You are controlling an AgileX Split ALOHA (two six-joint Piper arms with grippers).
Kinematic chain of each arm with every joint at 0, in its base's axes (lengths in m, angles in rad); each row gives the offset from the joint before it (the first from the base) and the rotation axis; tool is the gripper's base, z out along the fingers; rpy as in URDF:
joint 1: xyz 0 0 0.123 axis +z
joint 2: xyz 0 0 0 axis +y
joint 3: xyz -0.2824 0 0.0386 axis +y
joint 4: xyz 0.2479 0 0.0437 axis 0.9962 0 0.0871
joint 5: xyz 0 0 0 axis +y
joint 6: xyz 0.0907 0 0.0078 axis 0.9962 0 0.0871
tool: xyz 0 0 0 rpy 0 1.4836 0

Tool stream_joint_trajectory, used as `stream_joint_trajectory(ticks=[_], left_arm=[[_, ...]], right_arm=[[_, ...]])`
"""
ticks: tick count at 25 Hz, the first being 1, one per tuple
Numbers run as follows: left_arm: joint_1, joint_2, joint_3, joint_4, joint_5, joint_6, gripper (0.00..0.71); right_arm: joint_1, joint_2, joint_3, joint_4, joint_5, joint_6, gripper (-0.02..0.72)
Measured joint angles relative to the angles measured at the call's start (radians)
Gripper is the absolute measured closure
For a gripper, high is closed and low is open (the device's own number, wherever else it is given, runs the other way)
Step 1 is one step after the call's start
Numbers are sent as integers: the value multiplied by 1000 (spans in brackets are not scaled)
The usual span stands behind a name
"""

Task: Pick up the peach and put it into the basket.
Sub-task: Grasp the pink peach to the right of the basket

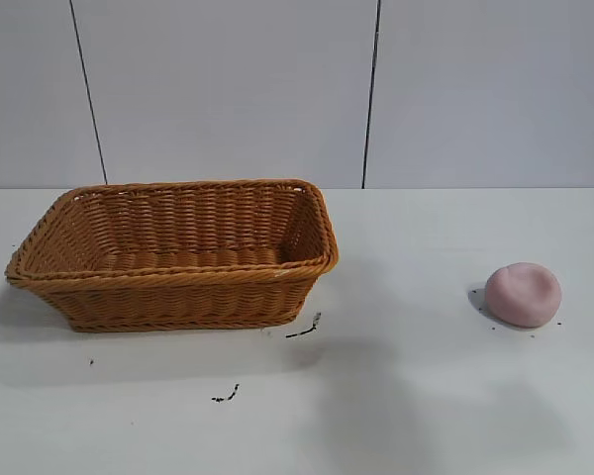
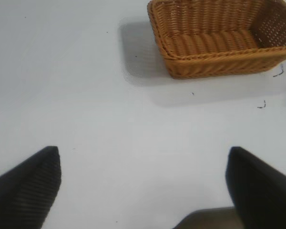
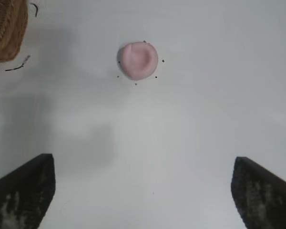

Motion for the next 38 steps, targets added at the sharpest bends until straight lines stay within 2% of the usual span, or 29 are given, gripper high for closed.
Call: stream_joint_trajectory(ticks=[5,10,13,19,23,31,32,34,36,37,38], left_arm=[[0,0,0,0,0,0,18],[0,0,0,0,0,0,18],[0,0,0,0,0,0,18],[0,0,0,0,0,0,18],[0,0,0,0,0,0,18],[0,0,0,0,0,0,18],[0,0,0,0,0,0,18],[0,0,0,0,0,0,18],[0,0,0,0,0,0,18],[0,0,0,0,0,0,18],[0,0,0,0,0,0,18]], right_arm=[[36,249,-161,-6,8,-11,14],[60,408,-255,-17,-61,-4,14],[59,483,-265,-36,-100,-2,14],[59,603,-265,-88,-139,48,14],[59,662,-265,-79,-194,57,14],[59,720,-265,-65,-207,57,20],[59,720,-265,-65,-207,57,52],[59,720,-265,-65,-206,57,195],[59,720,-265,-74,-201,57,454],[59,719,-265,-82,-201,57,549],[59,714,-265,-93,-202,57,596]])
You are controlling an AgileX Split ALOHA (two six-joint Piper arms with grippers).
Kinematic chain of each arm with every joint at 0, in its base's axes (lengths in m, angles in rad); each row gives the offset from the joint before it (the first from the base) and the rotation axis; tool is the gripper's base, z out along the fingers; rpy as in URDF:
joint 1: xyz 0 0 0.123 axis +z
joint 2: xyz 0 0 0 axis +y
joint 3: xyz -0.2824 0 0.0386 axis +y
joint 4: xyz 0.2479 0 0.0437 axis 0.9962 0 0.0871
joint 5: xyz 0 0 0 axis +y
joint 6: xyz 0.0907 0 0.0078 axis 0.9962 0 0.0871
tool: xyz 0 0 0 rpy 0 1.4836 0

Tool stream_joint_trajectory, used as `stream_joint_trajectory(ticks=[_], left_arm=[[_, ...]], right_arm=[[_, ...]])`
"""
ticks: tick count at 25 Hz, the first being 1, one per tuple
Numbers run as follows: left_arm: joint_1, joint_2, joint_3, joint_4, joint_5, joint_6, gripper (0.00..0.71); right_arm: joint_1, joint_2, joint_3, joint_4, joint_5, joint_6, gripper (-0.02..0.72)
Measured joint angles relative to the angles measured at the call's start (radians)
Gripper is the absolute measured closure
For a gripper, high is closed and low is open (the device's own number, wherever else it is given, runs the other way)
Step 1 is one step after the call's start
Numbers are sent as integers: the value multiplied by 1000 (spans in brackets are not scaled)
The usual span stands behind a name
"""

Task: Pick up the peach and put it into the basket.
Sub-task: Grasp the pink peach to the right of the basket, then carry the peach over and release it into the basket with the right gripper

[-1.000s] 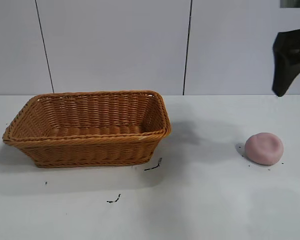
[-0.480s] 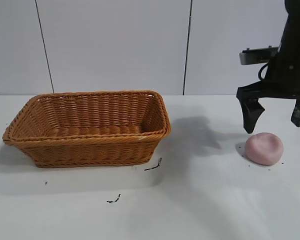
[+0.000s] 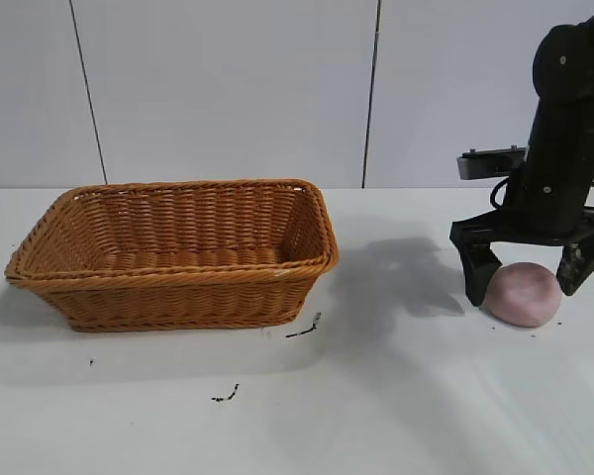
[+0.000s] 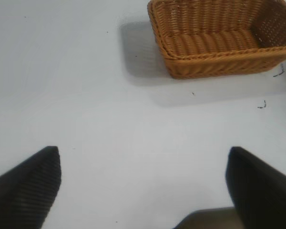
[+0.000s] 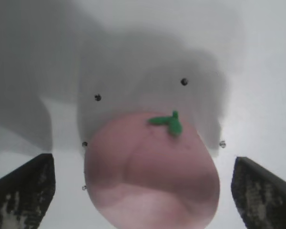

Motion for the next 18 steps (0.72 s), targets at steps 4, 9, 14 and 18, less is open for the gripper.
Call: stream_joint_trajectory(ticks=[4,9,14,18], left_arm=[[0,0,0,0,0,0,18],[0,0,0,0,0,0,18],[0,0,0,0,0,0,18],[0,0,0,0,0,0,18]], right_arm=[[0,-53,-9,-44,9,0,667],[0,-161,-112,-32,93,-6,678],[6,-199,-284,29,223,-40,678],[63,-196,-382,37,247,-48,678]])
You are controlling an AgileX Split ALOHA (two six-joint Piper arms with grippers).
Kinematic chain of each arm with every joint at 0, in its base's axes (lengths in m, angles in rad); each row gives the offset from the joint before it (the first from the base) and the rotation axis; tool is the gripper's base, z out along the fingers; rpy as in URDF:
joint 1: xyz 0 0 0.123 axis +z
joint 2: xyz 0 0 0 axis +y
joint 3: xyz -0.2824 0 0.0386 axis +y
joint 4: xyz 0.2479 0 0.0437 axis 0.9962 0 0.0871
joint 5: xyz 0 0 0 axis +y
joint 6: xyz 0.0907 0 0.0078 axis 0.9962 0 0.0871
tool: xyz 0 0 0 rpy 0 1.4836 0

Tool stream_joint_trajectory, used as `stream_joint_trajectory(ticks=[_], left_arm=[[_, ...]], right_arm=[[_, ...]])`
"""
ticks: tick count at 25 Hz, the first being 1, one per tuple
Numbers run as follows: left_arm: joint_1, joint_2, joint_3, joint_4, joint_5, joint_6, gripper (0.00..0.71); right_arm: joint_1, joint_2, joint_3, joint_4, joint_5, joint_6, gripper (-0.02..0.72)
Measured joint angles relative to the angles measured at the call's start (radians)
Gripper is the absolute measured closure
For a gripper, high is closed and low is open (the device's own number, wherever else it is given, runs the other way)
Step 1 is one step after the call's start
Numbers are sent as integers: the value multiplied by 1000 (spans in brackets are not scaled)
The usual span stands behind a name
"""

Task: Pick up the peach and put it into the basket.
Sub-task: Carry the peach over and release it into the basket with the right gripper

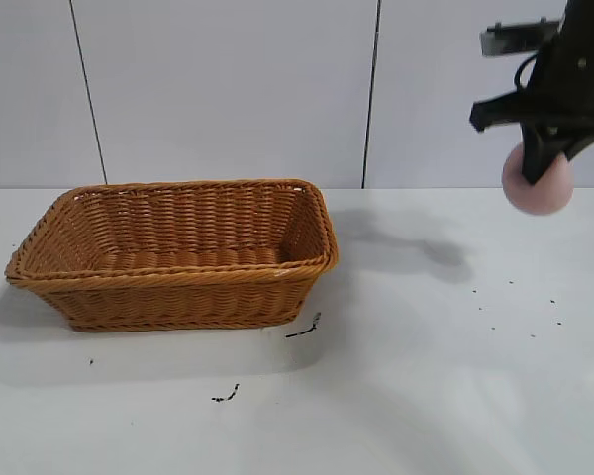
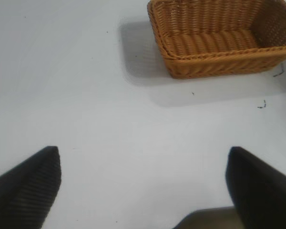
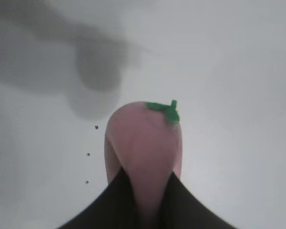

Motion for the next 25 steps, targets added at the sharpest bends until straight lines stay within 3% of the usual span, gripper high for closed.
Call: stream_joint_trajectory(ticks=[15,22,25], left_arm=[[0,0,0,0,0,0,18],[0,0,0,0,0,0,18],[0,0,0,0,0,0,18]], right_arm=[[385,270,-342,70,-26,-2,678],[446,439,-344,71,-124,-9,677],[448,490,-344,71,-147,-9,618]])
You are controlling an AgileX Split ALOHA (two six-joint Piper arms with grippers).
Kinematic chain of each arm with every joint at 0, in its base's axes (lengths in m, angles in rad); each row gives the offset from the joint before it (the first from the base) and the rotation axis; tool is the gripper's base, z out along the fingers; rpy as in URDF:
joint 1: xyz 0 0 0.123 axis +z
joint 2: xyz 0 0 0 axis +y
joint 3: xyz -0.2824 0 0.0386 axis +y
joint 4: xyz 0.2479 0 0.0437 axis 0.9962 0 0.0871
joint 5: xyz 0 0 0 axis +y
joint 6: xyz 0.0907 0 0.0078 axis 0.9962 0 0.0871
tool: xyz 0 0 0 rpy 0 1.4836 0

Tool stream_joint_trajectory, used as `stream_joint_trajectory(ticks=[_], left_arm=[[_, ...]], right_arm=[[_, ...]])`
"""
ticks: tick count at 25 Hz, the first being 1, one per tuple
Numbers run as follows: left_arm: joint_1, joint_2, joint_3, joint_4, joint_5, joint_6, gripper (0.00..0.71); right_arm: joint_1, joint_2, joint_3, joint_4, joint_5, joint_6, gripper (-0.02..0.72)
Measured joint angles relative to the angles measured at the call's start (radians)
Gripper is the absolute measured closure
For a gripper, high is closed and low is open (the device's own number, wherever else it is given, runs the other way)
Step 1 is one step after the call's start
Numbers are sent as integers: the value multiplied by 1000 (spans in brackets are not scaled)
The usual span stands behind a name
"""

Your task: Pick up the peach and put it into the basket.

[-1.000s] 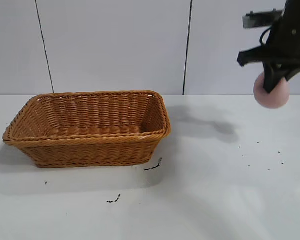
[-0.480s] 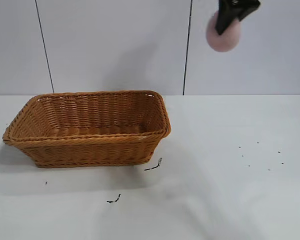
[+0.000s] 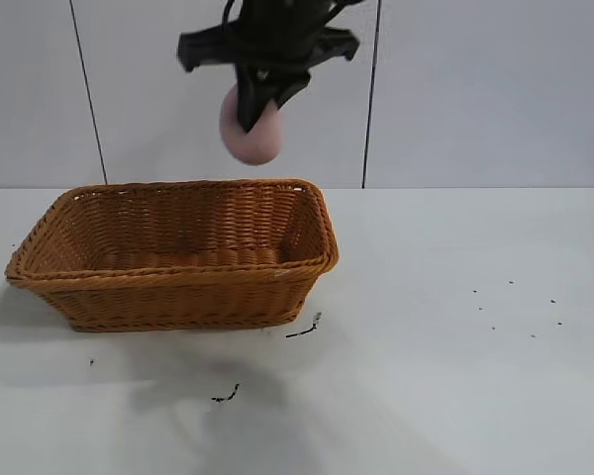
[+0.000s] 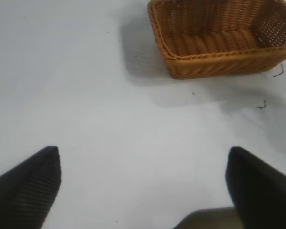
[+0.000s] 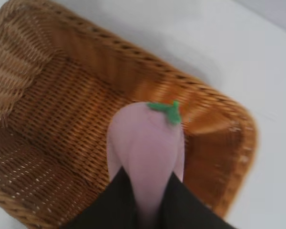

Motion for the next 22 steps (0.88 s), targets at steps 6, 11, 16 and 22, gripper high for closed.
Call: stream_joint_trajectory(ticks=[6,11,16,22], left_arm=[[0,0,0,0,0,0,18],[0,0,0,0,0,0,18],[0,0,0,0,0,0,18],[0,0,0,0,0,0,18]], right_arm=[[0,20,-17,-1,-1,0,93],[0,20,-130,-3,86,0,17],[-17,2,-265,-22,177,26,15],[-147,-22,-284,-57,211,42,14]])
